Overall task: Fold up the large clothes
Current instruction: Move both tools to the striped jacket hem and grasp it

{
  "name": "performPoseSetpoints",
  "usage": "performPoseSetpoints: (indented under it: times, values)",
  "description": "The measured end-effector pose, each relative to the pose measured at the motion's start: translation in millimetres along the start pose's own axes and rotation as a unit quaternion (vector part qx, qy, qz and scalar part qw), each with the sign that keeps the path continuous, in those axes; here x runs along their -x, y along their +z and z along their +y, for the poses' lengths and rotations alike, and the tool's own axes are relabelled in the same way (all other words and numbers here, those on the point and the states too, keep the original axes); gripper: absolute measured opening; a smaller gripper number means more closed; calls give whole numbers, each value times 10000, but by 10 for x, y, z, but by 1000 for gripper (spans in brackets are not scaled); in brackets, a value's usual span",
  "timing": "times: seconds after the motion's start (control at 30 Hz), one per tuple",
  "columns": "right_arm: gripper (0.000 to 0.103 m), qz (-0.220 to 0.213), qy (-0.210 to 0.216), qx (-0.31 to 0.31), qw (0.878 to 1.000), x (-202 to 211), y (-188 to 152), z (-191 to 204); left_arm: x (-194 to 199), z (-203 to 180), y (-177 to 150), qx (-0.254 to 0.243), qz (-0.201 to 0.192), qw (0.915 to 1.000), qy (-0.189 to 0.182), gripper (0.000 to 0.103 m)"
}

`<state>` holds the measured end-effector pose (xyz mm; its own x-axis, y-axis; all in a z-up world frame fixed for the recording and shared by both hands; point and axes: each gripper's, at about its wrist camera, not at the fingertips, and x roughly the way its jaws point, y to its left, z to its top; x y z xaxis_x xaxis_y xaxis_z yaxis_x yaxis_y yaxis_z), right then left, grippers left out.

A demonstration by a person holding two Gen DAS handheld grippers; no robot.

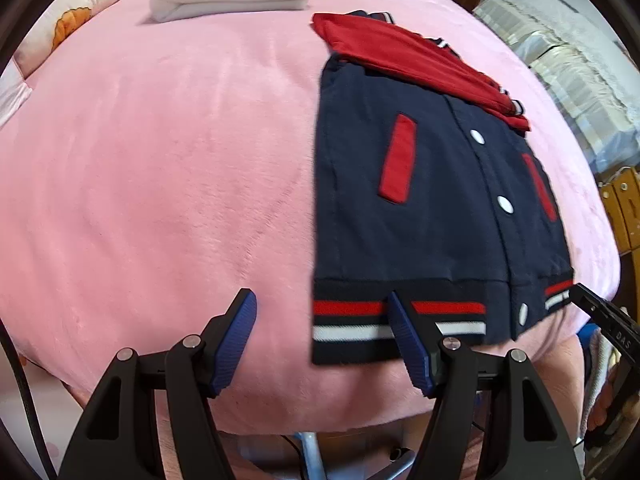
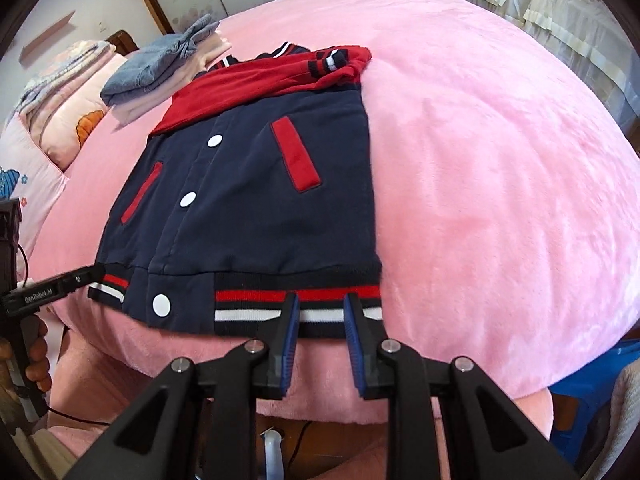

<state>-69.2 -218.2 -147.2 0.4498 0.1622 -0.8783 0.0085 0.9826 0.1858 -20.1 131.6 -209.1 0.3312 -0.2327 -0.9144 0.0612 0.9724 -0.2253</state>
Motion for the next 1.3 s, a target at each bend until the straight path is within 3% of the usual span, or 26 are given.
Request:
performPoseSetpoints:
  times: [0.1, 0.23, 0.63, 1.0, 1.1, 1.17, 1.23, 1.3]
  values:
    - [26, -82, 64, -6, 9999, 71, 7, -30, 47, 11, -37, 55, -80, 9997, -233, 66]
    - [48, -237, 98, -14, 9997, 180, 9, -98, 38, 22, -36, 100, -141, 9992, -373, 66]
    - [48, -77, 608, -340, 9975, -26, -93, -359, -100, 90, -101, -15, -260, 9979, -596, 67]
    - [49, 1, 841, -451, 9954, -269, -199, -381, -175, 82, -165, -213, -378, 9958, -801, 77]
    - [48, -36, 872, -451, 9952, -288, -210, -378, -187, 53, -169, -293, -382, 9959, -765, 77]
    - [39, -32, 941, -403, 9947, -291, -215, -369, -185, 41, -173, -290, -404, 9959, -754, 77]
    - [23, 30, 1056, -399, 9936, -308, -222, -367, -184, 41, -181, -265, -424, 9958, -766, 76]
    - [15, 69, 1140, -412, 9926, -323, -225, -364, -189, 48, -185, -186, -418, 9955, -825, 72]
